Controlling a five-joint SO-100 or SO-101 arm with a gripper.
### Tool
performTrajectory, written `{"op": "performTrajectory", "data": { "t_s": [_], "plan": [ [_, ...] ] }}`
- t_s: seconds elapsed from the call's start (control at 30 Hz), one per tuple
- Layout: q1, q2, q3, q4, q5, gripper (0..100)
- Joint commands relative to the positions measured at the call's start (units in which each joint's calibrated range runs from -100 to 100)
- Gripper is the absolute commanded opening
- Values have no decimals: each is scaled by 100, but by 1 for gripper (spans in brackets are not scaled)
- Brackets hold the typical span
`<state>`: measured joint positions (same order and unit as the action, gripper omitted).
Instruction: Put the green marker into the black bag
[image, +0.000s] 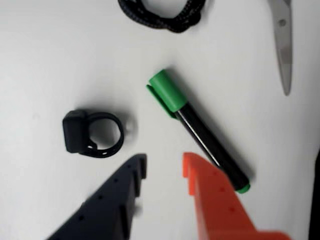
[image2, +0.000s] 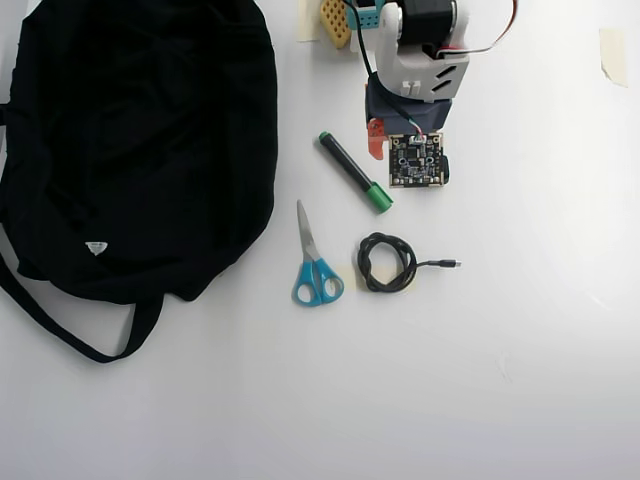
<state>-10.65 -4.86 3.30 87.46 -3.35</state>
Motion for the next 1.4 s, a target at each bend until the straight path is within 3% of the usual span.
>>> {"op": "performTrajectory", "data": {
  "t_s": [0.0, 0.23, 0.43, 0.73, 0.93, 1.37],
  "plan": [
    [-116, -178, -150, 39, 20, 9],
    [-236, -170, -142, 866, 51, 9],
    [-131, -170, 101, 944, 906, 10],
    [295, -95, 703, 832, 1541, 10],
    [617, -162, 1179, -99, 1971, 10],
    [699, -178, 2293, -1382, 2165, 10]
  ]
}}
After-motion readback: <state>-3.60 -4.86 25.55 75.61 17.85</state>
